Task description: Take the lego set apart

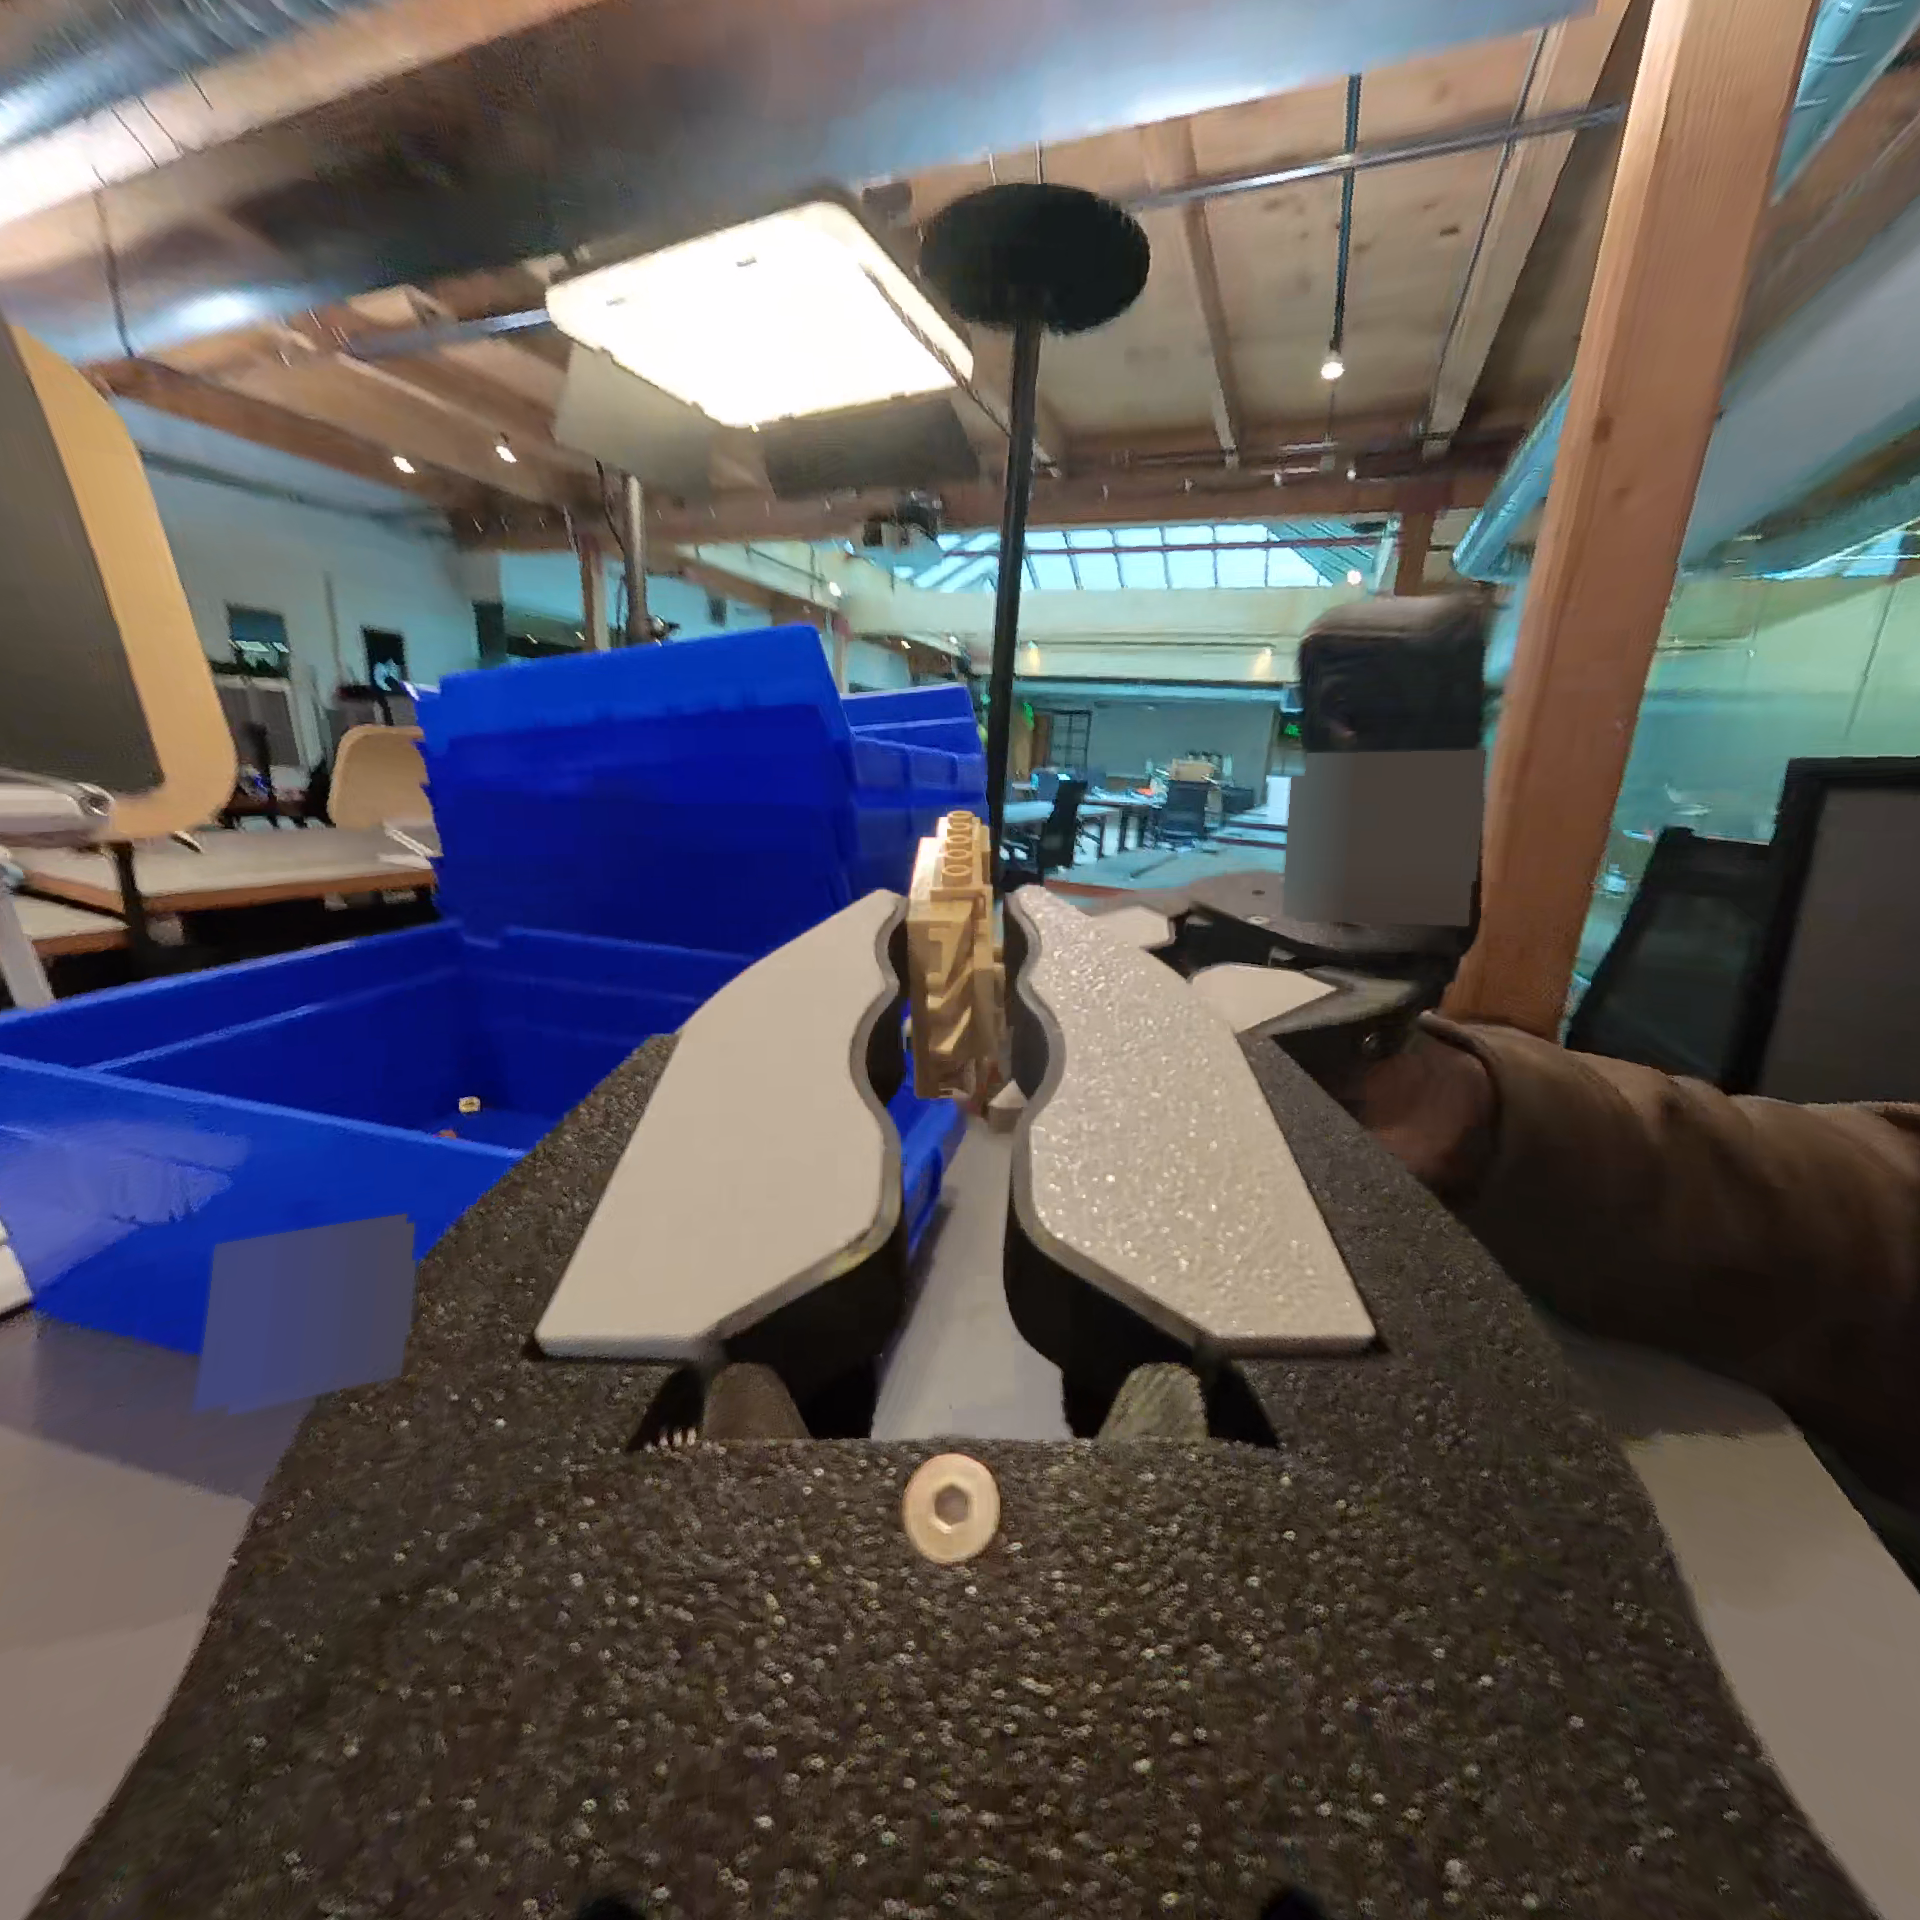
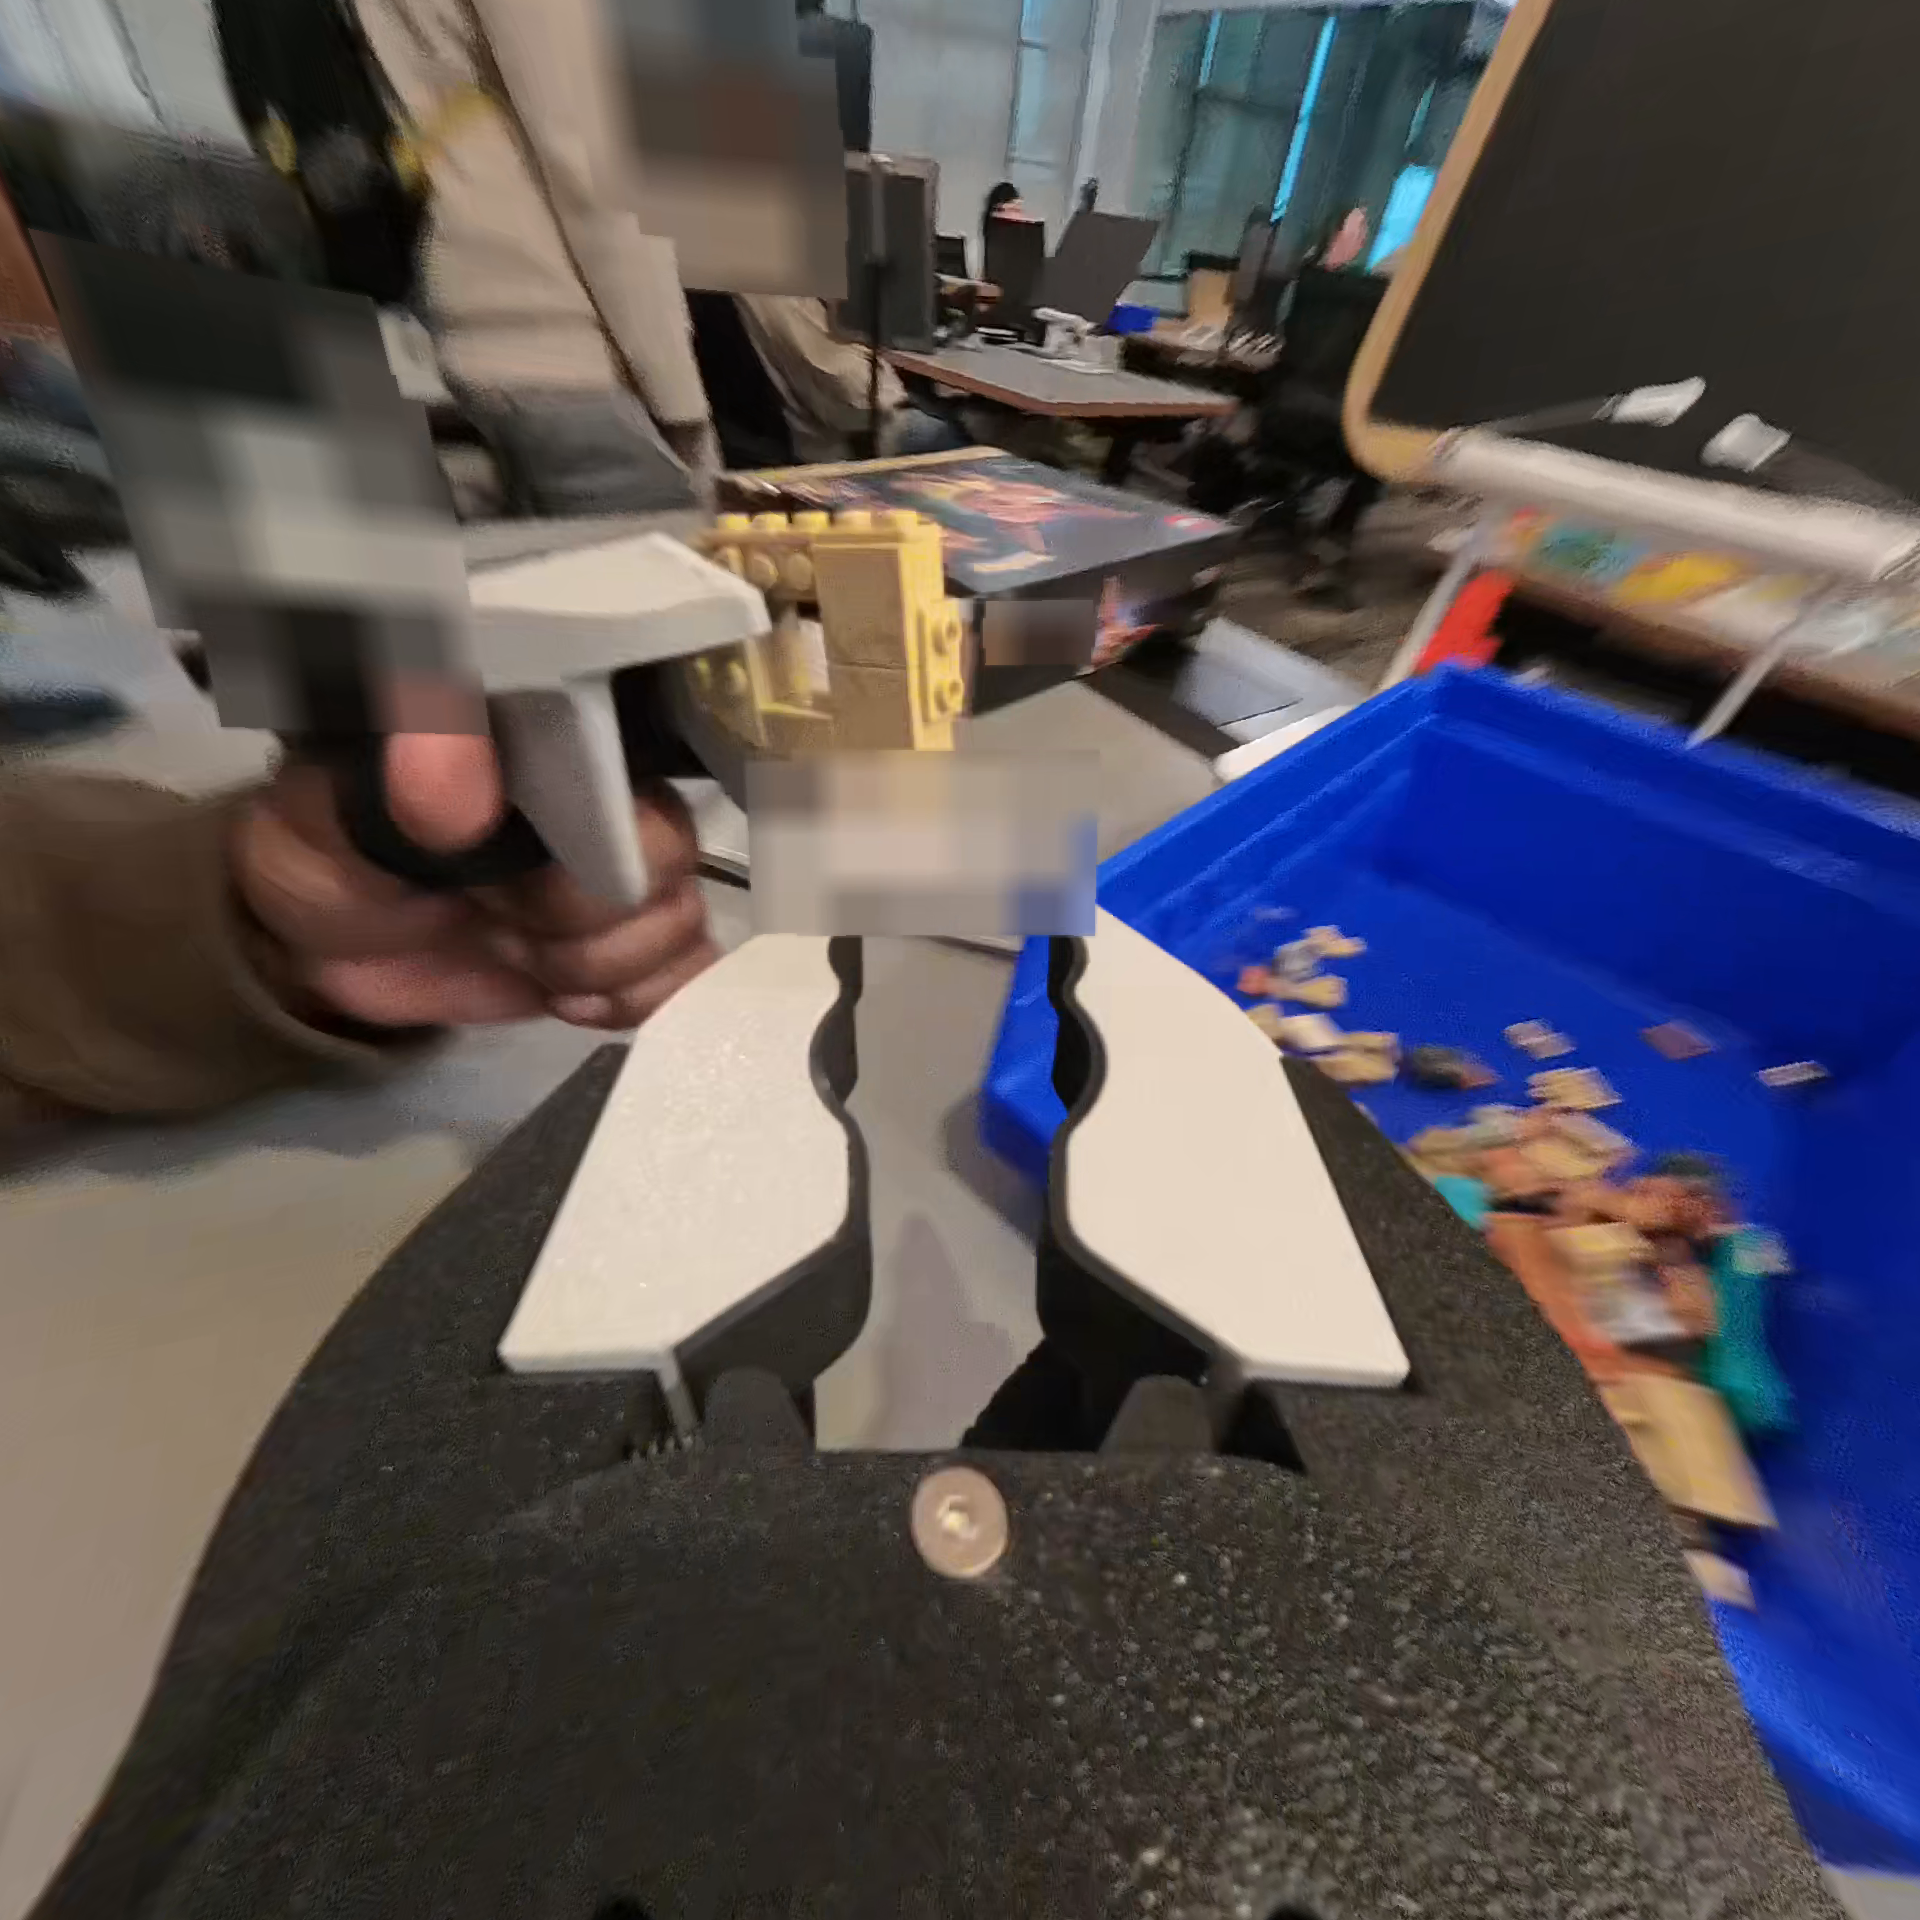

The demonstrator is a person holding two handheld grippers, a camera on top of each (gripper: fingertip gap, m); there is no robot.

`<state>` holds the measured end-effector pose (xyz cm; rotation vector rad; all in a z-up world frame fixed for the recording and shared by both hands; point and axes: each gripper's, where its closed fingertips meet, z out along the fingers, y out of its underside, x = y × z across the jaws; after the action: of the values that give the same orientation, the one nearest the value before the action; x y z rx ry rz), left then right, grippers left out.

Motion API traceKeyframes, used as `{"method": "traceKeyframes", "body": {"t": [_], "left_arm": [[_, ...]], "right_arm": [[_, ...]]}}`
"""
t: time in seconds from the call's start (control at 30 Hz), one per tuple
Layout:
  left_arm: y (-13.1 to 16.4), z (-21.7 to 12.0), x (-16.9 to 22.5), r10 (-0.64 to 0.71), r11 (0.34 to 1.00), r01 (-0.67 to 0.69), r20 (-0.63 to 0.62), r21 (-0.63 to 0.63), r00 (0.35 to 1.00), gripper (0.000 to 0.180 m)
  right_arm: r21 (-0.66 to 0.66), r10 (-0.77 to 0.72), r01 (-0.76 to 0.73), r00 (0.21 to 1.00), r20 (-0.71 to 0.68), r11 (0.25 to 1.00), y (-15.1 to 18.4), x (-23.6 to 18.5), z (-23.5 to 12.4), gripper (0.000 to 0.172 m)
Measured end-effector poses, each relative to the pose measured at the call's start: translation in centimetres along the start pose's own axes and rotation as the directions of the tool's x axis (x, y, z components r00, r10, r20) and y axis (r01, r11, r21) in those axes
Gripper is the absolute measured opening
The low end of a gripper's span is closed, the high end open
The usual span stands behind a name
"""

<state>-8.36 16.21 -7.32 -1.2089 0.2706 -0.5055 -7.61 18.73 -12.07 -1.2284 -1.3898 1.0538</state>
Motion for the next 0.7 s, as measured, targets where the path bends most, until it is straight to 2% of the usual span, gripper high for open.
{"method": "traceKeyframes", "body": {"t": [0.07, 0.13, 0.3, 0.53, 0.7], "left_arm": [[-0.2, 0.0, -0.1, 0.069, 0.997, -0.070, 0.038, 0.024, 0.997, 0.016], [-0.2, 0.0, 0.2, 0.151, 0.988, -0.153, 0.064, 0.028, 0.986, 0.016], [-0.3, 0.3, 0.9, 0.349, 0.936, -0.352, 0.116, -0.001, 0.930, 0.016], [0.3, 0.6, 1.3, 0.446, 0.895, -0.444, 0.133, -0.047, 0.885, 0.015], [0.2, 0.7, 1.3, 0.472, 0.881, -0.469, 0.145, -0.058, 0.870, 0.016]], "right_arm": [[0.010, 0.183, -0.184, 0.979, 0.088, 0.983, 0.0, -0.9, 0.4, 0.034], [0.026, 0.306, -0.313, 0.941, 0.144, 0.950, -0.3, -1.4, 0.5, 0.033], [0.067, 0.485, -0.510, 0.845, 0.227, 0.858, -1.0, -1.3, 0.3, 0.029], [0.103, 0.501, -0.533, 0.834, 0.232, 0.840, -1.2, -1.0, 0.1, 0.028], [0.090, 0.436, -0.464, 0.872, 0.221, 0.881, -0.9, -2.0, 0.4, 0.028]]}}
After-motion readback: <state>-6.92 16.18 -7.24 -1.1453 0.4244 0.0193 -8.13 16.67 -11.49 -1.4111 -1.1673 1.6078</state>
